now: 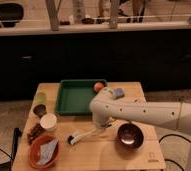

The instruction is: Wipe table surface with brush

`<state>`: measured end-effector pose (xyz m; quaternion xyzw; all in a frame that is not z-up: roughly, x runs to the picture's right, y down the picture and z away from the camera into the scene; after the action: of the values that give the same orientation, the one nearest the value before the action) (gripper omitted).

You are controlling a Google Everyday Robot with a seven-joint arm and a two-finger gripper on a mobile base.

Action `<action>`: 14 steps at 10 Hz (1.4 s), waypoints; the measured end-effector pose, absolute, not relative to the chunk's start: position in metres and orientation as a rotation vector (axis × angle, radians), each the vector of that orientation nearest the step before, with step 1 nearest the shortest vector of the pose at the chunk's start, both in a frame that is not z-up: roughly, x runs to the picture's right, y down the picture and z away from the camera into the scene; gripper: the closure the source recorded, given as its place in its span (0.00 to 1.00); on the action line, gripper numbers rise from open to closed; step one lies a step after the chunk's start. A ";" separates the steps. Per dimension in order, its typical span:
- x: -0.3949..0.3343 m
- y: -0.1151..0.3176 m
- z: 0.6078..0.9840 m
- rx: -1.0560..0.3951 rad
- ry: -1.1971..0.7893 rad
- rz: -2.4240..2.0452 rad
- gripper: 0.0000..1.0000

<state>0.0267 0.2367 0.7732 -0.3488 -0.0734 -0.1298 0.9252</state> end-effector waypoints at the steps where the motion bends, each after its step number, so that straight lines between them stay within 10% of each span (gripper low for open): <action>1: 0.019 0.247 0.766 -0.714 -0.137 -0.325 0.99; 14: 0.093 0.216 0.772 -0.678 -0.043 -0.228 0.99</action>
<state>0.0934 0.2164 0.7722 -0.3317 -0.0210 -0.1115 0.9365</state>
